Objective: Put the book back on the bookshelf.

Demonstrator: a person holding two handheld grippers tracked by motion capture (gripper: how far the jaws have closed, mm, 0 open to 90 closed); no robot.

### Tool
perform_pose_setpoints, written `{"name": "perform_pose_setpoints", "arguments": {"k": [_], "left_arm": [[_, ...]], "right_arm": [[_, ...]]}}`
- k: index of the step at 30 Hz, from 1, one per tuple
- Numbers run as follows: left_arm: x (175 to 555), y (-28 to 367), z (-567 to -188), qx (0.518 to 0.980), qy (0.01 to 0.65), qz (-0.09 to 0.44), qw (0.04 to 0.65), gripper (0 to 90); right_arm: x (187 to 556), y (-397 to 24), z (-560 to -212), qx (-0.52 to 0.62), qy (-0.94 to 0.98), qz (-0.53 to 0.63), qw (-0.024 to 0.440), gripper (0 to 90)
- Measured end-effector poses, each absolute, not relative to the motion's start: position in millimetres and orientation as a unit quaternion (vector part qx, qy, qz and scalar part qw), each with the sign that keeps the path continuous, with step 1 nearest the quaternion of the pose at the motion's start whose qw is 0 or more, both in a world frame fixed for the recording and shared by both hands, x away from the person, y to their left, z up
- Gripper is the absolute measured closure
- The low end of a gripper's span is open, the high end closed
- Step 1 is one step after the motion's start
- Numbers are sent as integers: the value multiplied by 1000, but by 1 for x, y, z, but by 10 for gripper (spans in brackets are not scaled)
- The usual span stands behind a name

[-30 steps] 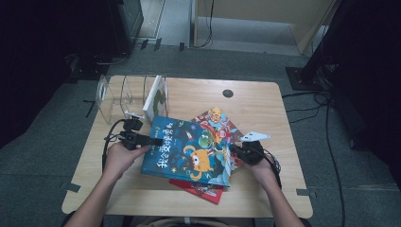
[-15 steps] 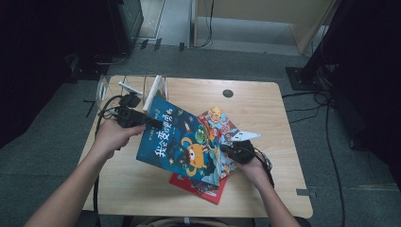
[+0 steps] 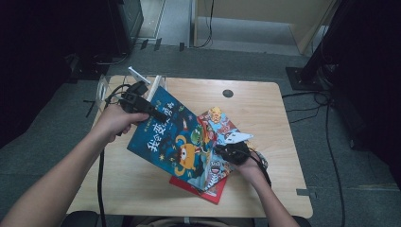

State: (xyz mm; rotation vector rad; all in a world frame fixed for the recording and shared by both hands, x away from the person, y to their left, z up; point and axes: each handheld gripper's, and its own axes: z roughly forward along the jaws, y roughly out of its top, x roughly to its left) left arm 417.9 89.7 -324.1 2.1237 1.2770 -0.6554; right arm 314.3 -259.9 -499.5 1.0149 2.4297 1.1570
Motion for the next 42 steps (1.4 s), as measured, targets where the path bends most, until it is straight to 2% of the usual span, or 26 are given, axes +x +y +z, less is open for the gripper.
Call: {"name": "perform_pose_setpoints", "arguments": {"k": [4, 12, 19, 24, 27, 42], "left_arm": [[421, 99, -305, 796, 479, -232, 288, 835], [413, 116, -273, 820, 485, -174, 247, 833], [400, 146, -254, 815, 499, -156, 250, 834], [389, 171, -251, 806, 511, -157, 253, 834], [383, 185, -251, 798, 524, -155, 256, 834], [352, 256, -247, 756, 591, -135, 247, 833]], "right_arm": [[315, -261, -499, 351, 838, 394, 135, 737], [314, -266, -497, 341, 847, 377, 157, 714], [317, -271, -496, 341, 849, 371, 159, 679], [322, -272, -498, 349, 844, 378, 153, 559], [326, -275, -499, 359, 836, 391, 140, 530], [337, -275, -499, 358, 837, 392, 135, 521]]}}
